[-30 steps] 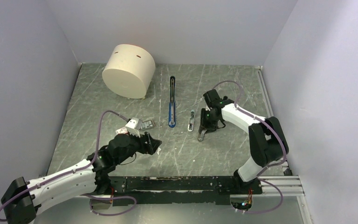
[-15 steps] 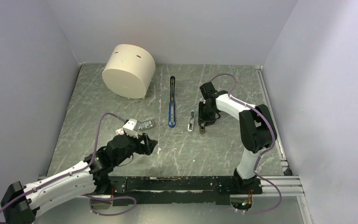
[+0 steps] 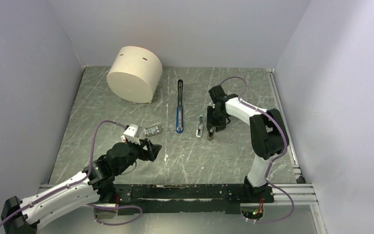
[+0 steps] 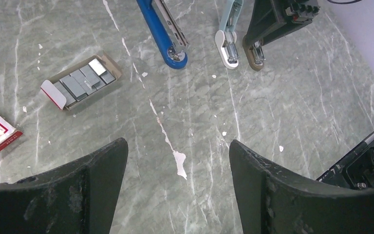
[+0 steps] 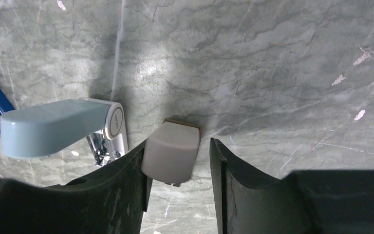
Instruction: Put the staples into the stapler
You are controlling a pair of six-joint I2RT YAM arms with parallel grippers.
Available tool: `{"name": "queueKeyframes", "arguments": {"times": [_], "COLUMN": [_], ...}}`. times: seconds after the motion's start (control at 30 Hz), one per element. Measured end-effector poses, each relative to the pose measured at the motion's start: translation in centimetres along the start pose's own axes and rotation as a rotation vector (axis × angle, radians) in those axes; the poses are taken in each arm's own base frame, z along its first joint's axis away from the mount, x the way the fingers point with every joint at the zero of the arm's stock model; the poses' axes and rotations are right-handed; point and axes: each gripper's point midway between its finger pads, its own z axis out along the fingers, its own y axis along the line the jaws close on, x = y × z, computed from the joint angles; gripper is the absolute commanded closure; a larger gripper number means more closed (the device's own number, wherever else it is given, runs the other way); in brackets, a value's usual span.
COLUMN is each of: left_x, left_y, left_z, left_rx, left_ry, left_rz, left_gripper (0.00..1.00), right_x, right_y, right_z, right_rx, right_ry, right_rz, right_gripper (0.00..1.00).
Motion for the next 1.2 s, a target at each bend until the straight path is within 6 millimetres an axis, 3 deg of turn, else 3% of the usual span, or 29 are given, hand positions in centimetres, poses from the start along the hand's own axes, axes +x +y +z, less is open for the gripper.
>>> {"name": "queueKeyframes", "arguments": {"times": [0.13, 0.33, 0.53, 0.83, 1.03, 1.2], "left_x": [0.3, -0.2, -5.2, -13.3, -17.1, -18.1], "left_y": [0.3, 1.2, 0.4, -2.0, -2.5, -2.7], "left_z": [0.1, 0.0, -0.6, -3.0, -4.9, -5.0], "left_rx": [-0.015, -0.085, -0.139, -0.135, -0.139, -0.150], "left_ry": [0.010, 0.002, -0.088, -0.203, -0.275, -0.282], "left_rz": [0.004, -0.020, -0.066, -0.082, -0.056, -0.012], "left_gripper": [0.19, 0.18, 0.17, 0.04, 0.03, 0.03], "right_x": [-0.1, -2.5, -4.2, -3.2, -3.8, -2.7], "right_y": [0.1, 0.6, 1.7, 4.6, 5.9, 8.6], "right_z": [-1.0, -6.0, -11.4, -16.9, -18.2, -17.3], "right_rx": [-0.011, -0.052, -0.158, -0.371, -0.428, -0.465], "right_ry": [-0.025, -0.194, -0.410, -0.659, -0.719, -0.710], "right_rz": [-0.001, 0.009, 0.010, -0.064, -0.123, -0.209], "right_gripper": [0.38, 0.37, 0.40, 0.42, 0.39, 0.39]}}
